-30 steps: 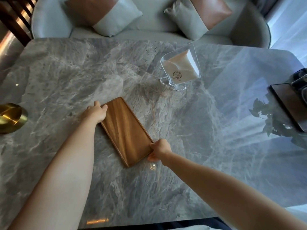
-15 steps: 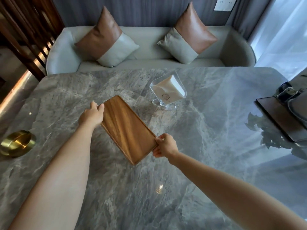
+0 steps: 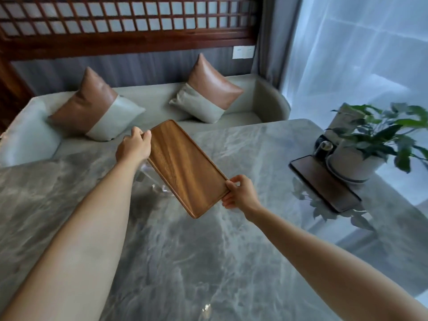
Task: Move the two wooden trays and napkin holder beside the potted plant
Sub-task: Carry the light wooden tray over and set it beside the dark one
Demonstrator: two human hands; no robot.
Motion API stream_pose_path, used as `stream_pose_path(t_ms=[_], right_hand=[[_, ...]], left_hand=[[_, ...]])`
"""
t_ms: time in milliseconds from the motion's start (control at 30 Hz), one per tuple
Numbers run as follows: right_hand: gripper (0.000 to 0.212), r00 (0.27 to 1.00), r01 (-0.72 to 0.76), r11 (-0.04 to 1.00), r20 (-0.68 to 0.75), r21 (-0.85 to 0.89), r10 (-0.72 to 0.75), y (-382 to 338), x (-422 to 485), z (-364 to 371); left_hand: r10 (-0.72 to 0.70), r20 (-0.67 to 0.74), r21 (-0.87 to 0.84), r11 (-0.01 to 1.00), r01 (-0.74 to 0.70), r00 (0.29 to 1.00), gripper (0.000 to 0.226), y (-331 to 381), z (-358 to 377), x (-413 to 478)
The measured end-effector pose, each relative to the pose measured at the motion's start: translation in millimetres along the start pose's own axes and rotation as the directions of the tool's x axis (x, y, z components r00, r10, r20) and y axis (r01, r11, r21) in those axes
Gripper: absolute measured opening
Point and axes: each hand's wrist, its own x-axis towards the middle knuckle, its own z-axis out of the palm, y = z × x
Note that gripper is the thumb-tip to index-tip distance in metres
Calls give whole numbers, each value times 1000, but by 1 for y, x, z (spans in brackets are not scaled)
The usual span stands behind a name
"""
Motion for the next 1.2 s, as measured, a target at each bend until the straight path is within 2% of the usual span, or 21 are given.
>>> stream_pose_path(t_ms=[233, 533, 667, 833, 1200], right_hand=[[23, 986, -29, 999, -161, 34, 35, 11, 37, -109], [21, 924, -170, 985, -349, -6, 157, 74, 67, -217], [15, 888, -252, 968, -398, -6, 229, 110, 74, -248], [13, 866, -338, 941, -381, 29, 323, 146, 80, -268], [22, 819, -409, 907, -397, 103, 415, 178, 87, -276]], left_hand=[[96, 131, -39, 995, -91, 987, 44, 115, 79, -4], [160, 377, -49, 987, -153, 912, 37, 201, 211, -30], [197, 422, -38, 979, -199, 885, 38, 218, 263, -50], [174, 487, 1, 980, -200, 856, 38, 224, 311, -64], [91, 566, 81, 983, -166, 820, 38, 218, 358, -75]])
